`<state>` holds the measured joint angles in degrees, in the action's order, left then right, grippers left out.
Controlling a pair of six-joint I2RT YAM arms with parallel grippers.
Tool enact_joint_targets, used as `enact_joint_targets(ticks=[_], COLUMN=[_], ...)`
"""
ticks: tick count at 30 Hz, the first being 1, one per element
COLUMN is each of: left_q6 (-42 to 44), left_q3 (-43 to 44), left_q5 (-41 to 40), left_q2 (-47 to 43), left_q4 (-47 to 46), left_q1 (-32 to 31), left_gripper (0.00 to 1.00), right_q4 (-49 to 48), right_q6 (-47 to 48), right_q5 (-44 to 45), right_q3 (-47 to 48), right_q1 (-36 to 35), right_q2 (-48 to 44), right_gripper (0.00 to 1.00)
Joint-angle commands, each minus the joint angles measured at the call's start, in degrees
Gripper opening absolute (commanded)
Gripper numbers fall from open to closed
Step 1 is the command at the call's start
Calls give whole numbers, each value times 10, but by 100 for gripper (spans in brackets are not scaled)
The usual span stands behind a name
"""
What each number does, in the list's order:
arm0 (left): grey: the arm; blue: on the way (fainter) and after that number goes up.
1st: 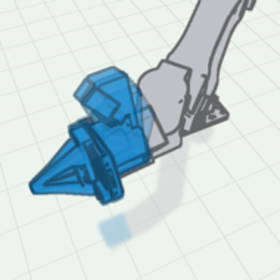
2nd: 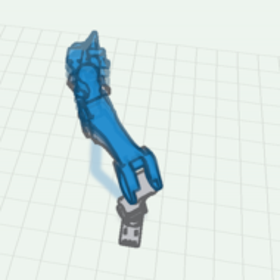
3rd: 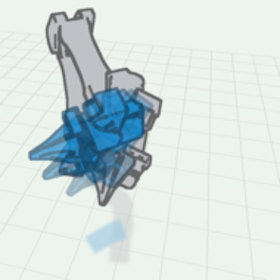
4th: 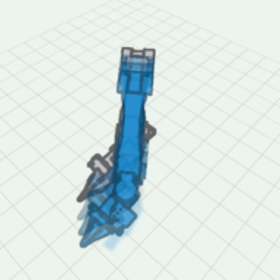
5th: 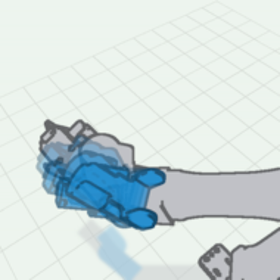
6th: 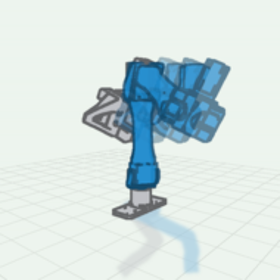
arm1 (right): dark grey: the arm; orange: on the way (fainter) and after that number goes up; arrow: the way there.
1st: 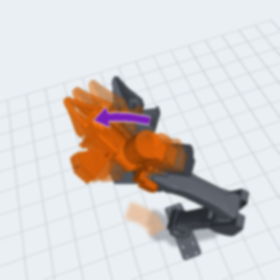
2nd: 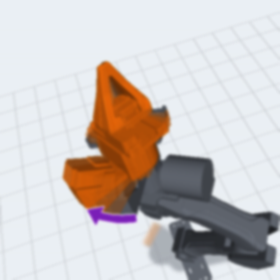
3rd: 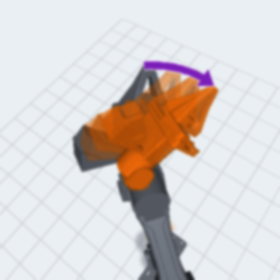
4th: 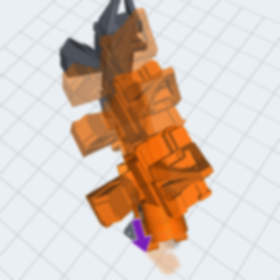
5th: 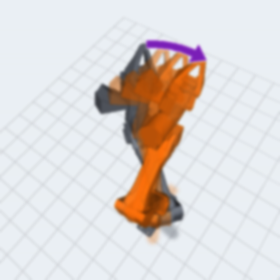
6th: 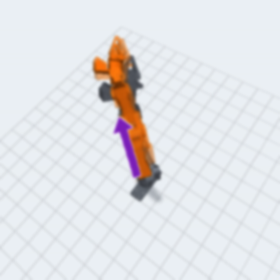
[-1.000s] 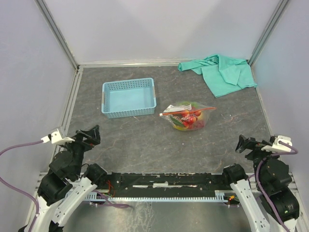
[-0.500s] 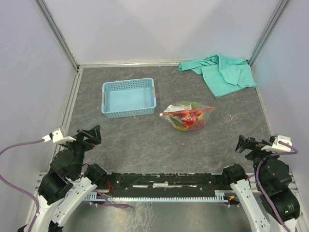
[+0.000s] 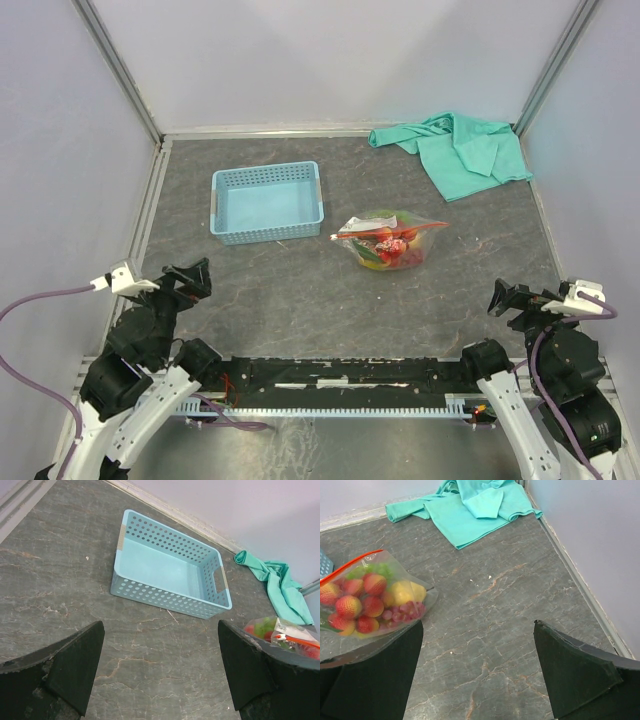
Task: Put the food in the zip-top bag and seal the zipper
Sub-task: Reset both arms
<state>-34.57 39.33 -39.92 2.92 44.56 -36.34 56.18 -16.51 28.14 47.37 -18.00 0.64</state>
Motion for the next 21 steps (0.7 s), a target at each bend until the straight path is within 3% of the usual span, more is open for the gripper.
enact_joint_targets(ticks=[1,21], left_q6=[-10,-8], left_q3=[1,0], left_q5=[0,3], left_q2=[9,24], left_q4=[-13,-15], left_q1=[3,2], left_gripper=[100,100], right_q4=[-17,-16], right_q6=[-5,-8], right_q5=[16,20], right_q3=[2,3], right_q1=[-6,-6], right_q2=[-5,-6], right_gripper=[99,99])
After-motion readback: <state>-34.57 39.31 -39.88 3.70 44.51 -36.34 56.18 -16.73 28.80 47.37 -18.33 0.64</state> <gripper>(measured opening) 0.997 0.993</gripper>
